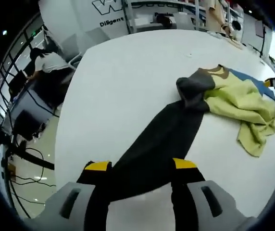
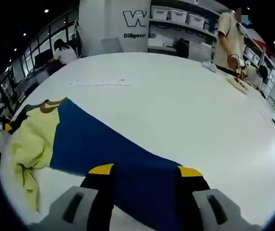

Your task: Fold the garment on the visible template until the final outline fits inside the template.

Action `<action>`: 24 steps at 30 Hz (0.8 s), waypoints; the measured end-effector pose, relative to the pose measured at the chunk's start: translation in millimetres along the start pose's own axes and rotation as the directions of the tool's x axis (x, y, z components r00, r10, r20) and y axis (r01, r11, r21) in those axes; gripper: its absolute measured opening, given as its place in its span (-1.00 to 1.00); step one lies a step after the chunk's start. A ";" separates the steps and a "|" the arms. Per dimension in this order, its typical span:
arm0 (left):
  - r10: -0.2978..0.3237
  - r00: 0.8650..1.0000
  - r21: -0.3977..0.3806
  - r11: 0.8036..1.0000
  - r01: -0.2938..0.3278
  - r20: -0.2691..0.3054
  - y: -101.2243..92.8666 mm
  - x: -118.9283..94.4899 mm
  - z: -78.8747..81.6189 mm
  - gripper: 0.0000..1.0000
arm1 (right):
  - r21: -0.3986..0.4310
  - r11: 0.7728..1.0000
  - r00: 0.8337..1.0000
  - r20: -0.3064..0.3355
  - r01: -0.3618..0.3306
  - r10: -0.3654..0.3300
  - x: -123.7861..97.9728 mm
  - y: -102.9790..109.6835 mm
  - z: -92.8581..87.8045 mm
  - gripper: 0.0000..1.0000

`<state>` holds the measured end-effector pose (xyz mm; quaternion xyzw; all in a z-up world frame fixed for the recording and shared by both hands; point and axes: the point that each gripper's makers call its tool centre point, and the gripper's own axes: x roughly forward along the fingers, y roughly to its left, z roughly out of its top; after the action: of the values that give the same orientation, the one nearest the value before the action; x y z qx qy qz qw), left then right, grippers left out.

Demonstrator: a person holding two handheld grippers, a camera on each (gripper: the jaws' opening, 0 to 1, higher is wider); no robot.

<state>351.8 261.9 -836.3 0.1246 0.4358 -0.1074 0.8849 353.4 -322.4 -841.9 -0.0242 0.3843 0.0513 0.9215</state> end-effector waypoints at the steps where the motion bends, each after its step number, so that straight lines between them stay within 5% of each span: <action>1: -0.004 1.000 0.003 1.000 0.004 0.002 -1.9 -0.4 0.1 0.14 | -0.001 1.000 1.000 0.004 -0.010 0.010 -1.5 4.3 -0.1 0.32; 9: -0.077 0.993 -0.013 0.997 0.078 0.093 -29.5 -14.3 6.0 0.49 | -0.022 0.987 0.986 0.047 -0.158 0.159 -18.0 60.2 1.0 0.66; 13: -0.117 0.984 0.008 0.993 0.117 0.136 -47.4 -20.2 10.9 0.59 | -0.101 0.961 0.964 0.041 -0.258 0.263 -27.4 97.7 -3.6 0.88; 24: -0.202 0.966 0.056 0.979 0.195 0.162 -83.0 -26.4 14.2 0.68 | -0.155 0.893 0.904 0.002 -0.422 0.428 -50.7 164.2 -20.9 0.85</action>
<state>321.8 181.1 -817.4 0.0883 0.3680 -0.2140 0.9005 284.6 -164.9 -821.5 -0.0082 0.3588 0.2805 0.8902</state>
